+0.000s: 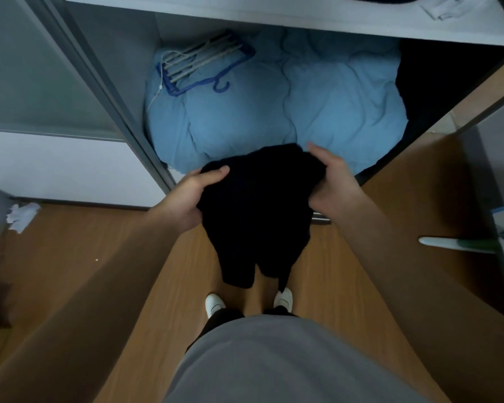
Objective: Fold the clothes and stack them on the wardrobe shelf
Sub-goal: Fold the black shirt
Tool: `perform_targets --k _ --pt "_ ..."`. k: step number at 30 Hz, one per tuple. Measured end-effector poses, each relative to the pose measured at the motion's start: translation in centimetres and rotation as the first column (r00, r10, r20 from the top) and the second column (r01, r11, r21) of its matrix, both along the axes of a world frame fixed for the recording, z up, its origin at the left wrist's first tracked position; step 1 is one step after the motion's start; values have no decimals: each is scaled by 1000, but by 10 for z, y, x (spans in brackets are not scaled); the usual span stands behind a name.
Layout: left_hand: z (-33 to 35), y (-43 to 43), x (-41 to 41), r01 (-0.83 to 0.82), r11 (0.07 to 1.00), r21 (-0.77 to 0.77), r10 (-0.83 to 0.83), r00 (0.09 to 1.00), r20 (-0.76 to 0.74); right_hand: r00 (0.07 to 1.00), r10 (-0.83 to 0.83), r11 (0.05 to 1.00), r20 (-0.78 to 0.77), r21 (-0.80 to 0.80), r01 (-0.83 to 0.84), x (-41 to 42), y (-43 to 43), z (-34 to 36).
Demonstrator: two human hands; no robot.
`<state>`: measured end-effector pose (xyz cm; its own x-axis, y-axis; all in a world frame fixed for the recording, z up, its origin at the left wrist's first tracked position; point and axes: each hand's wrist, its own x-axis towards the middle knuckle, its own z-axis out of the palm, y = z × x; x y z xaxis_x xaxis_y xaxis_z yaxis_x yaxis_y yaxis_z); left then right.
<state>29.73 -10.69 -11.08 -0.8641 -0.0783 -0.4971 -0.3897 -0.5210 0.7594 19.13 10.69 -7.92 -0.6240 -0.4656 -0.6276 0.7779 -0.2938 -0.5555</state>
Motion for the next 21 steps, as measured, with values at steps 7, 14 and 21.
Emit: perform_targets --k 7,14,21 --pt "26 3 -9 -10 998 69 4 996 94 946 198 973 -257 165 -159 25 6 -22" --pt "7 -34 2 30 958 284 -15 998 -56 957 87 986 -278 158 -44 25 -4 1" --pt "-15 -11 12 191 975 113 -177 976 -129 947 216 955 -239 256 -153 21 -7 9"
